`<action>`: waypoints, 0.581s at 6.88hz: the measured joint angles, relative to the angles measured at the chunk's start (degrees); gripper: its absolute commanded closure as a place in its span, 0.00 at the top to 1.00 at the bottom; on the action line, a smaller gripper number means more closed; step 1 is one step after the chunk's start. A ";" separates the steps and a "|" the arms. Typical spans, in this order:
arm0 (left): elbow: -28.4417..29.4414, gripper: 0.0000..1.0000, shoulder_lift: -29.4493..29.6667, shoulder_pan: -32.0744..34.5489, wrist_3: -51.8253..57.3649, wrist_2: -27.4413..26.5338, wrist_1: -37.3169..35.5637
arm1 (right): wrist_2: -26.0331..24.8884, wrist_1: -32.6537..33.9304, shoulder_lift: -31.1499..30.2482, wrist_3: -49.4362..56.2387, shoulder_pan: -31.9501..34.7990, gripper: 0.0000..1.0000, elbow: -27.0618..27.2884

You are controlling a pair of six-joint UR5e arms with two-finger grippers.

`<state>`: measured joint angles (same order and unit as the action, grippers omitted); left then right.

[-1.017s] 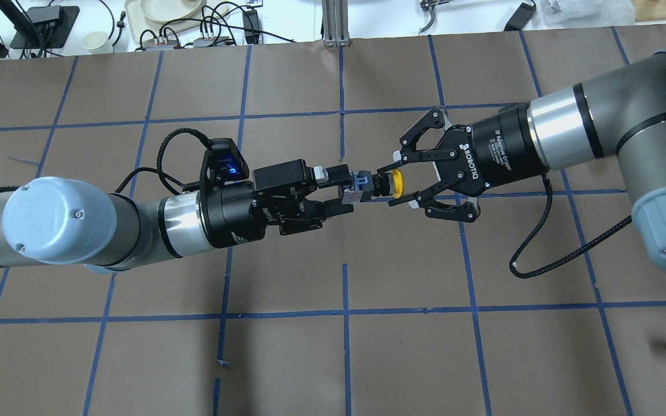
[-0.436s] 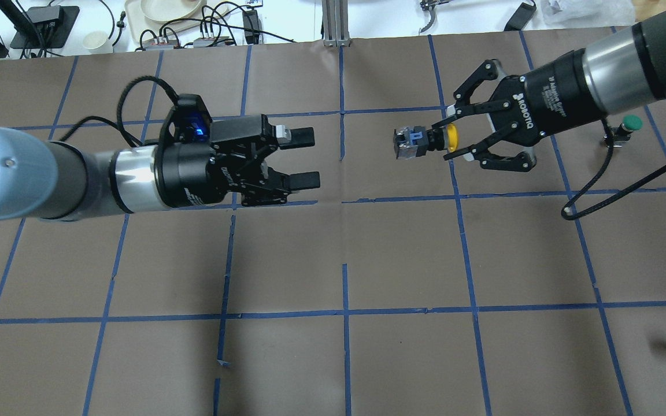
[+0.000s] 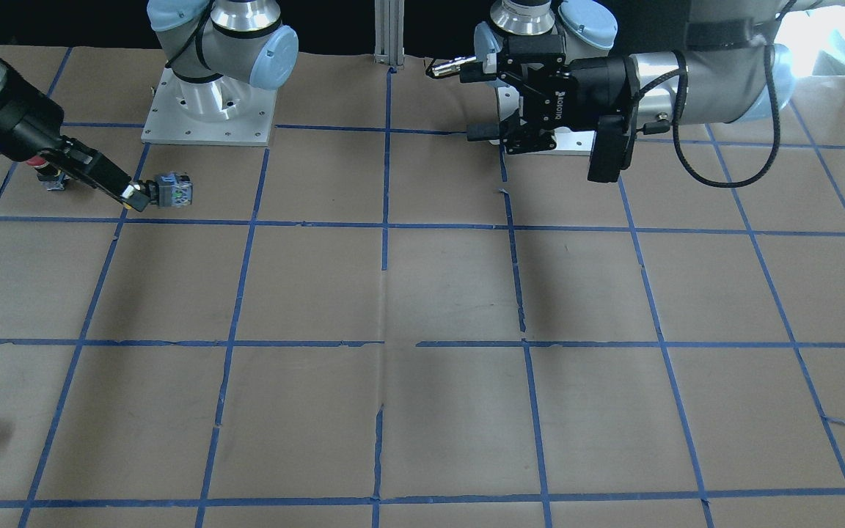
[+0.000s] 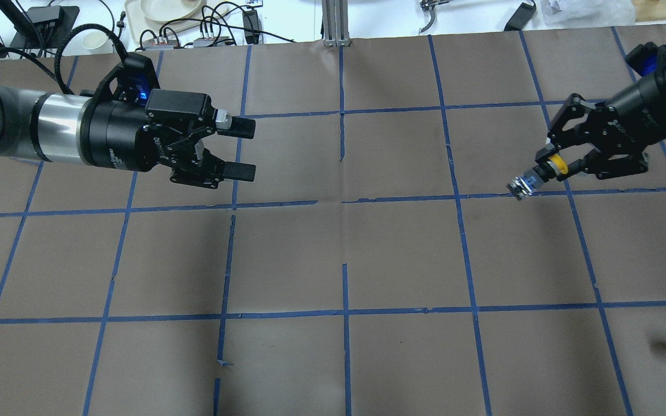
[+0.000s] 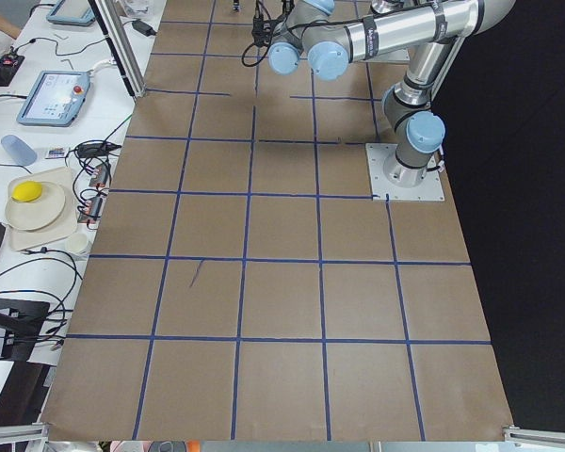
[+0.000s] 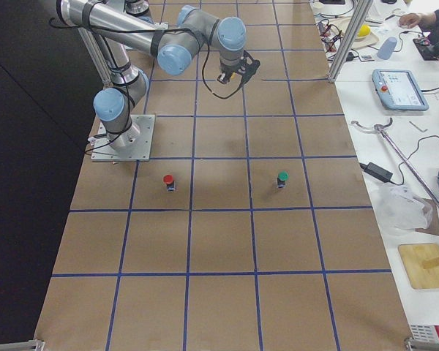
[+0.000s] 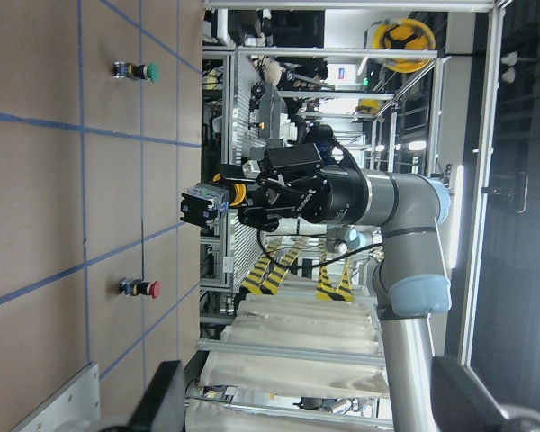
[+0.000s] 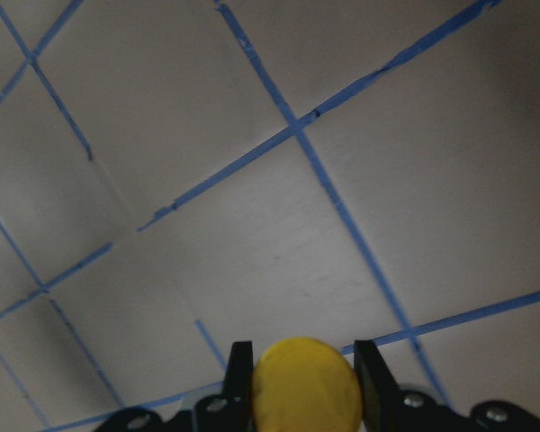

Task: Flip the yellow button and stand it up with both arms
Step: 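Carry the button with the right gripper toward the green button while the left gripper withdraws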

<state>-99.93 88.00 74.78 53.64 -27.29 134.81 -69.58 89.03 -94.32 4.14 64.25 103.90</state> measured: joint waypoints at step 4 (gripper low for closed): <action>-0.43 0.95 0.58 -1.20 -9.04 -23.66 -22.32 | -11.53 22.79 13.14 47.00 -10.79 0.08 1.85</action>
<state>-100.36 88.58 73.58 44.60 -50.95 112.49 -81.11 111.82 -81.18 51.14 53.46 105.74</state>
